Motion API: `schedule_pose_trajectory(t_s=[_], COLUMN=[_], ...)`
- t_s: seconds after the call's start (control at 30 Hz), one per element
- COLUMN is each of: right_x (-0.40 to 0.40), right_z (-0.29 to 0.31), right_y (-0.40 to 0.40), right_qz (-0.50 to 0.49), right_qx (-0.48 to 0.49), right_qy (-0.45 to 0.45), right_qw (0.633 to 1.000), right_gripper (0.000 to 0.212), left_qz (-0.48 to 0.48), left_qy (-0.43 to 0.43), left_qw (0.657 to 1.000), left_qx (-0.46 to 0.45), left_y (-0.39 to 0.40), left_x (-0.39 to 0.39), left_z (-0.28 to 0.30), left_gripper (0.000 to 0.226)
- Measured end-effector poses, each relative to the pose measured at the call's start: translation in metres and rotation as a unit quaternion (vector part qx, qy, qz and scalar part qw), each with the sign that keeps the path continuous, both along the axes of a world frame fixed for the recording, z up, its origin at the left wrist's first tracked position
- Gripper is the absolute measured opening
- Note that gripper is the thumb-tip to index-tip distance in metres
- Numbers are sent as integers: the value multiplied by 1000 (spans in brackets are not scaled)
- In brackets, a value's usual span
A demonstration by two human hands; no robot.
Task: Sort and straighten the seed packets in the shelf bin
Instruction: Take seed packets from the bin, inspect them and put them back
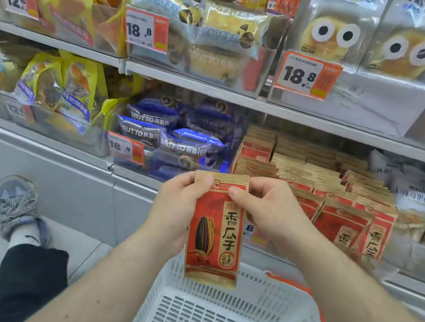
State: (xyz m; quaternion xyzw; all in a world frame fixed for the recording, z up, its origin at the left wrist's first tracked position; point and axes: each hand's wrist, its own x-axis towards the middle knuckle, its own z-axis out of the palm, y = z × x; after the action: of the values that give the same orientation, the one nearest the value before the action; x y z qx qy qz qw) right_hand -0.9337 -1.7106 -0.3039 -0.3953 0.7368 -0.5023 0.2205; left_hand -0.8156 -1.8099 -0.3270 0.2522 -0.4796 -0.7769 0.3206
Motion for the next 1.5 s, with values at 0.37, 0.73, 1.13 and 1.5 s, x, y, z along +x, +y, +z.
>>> schedule_pose_trajectory(t_s=[0.37,0.73,1.13,1.5], right_x=[11,19,23,26], right_z=[-50,-71,-69,-70], right_y=[45,62,60,61], right_qz=[-97,-111,-195,-209], right_qx=[-3,8,-24,0], right_qy=[-62,-75,-222,-249], right_qw=[993,991,955,946], right_gripper=[22,40,30,18], left_qz=[-65,-69,-44,15], left_qy=[-18,-24,-1,-13], left_qw=[994,994,993,990], left_qx=[82,87,111,137], left_y=[50,62,71,73], left_x=[-1,1,-1,-2], left_z=[-46,-68,-75,-79], left_gripper=[28,37,35,20])
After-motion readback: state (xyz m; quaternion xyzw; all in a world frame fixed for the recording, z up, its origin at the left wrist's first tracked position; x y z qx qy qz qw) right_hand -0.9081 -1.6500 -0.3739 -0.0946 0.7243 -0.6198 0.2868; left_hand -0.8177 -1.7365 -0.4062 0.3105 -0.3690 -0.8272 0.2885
